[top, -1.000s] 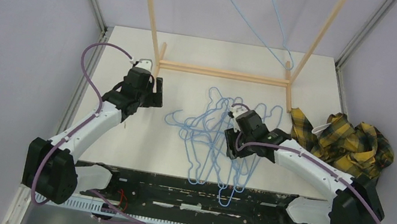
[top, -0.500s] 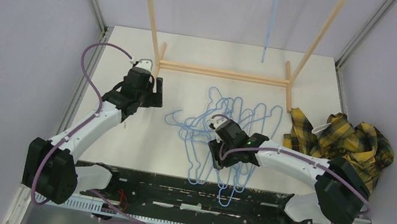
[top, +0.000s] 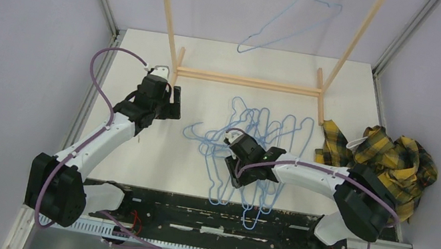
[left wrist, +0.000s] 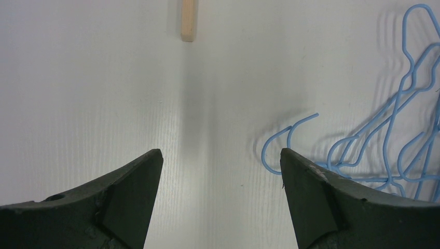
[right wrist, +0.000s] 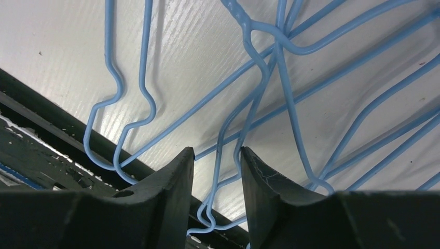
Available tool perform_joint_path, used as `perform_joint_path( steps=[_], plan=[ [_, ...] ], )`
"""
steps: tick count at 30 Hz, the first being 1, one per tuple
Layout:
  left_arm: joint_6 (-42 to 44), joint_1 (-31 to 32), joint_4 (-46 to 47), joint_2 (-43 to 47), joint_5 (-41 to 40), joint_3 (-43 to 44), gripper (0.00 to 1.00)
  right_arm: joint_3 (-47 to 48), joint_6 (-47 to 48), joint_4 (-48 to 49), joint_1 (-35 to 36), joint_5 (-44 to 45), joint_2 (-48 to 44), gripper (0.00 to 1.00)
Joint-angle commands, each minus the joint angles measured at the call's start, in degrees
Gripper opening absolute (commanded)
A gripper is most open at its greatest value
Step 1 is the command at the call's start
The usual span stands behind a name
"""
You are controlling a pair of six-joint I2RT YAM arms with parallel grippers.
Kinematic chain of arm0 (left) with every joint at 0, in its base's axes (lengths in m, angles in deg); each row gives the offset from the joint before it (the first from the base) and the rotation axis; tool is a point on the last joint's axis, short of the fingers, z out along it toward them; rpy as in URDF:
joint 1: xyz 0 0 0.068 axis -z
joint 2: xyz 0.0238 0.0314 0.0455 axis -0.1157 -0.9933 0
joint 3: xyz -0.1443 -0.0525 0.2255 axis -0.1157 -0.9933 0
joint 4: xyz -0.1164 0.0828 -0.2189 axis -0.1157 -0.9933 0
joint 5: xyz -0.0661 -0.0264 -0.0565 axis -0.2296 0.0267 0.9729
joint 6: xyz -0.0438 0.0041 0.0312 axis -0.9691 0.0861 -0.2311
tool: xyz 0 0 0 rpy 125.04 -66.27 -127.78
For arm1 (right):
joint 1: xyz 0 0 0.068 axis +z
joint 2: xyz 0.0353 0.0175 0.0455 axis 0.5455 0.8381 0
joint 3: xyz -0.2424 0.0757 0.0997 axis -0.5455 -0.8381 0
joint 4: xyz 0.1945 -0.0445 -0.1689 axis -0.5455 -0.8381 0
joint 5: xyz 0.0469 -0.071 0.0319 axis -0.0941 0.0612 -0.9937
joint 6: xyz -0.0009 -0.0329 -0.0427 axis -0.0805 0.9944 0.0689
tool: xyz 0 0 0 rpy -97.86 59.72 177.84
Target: Organize the hangers
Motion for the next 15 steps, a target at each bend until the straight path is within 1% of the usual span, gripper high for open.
perform_joint_path(
  steps=[1,3,4,5,6,7,9,15],
  plan=[
    [-1.59,-0.02,1.31,0.28,0.93,0.75,0.91,2.04,-0.8,1.79,0.42,2.52,2.15,0.43],
    [-1.49,-0.04,1.26,0.35,0.89,0.67,0.91,2.09,-0.96,2.38,0.61,2.73,2.88,0.39],
    [-1.49,-0.03,1.17,0.46,0.8,0.64,0.91,2.2,-1.07,2.44,0.65,3.17,3.05,0.34],
    [-1.49,-0.02,1.13,0.56,0.67,0.61,0.91,2.4,-0.95,2.31,0.7,3.79,3.06,0.27],
    [-1.44,0.01,1.0,0.63,0.57,0.56,0.91,2.66,-0.99,1.97,0.74,4.56,2.96,0.18],
    [-1.41,-0.02,0.91,0.74,0.47,0.52,0.91,2.82,-1.0,1.53,0.72,5.29,2.63,0.11],
    [-1.36,-0.05,0.78,0.93,0.32,0.53,0.91,3.04,-0.84,0.43,0.83,6.76,1.53,0.09],
    [-1.31,0.02,0.77,0.81,0.11,0.72,0.91,5.94,0.43,-6.51,0.82,7.6,-4.66,0.1]
  ],
)
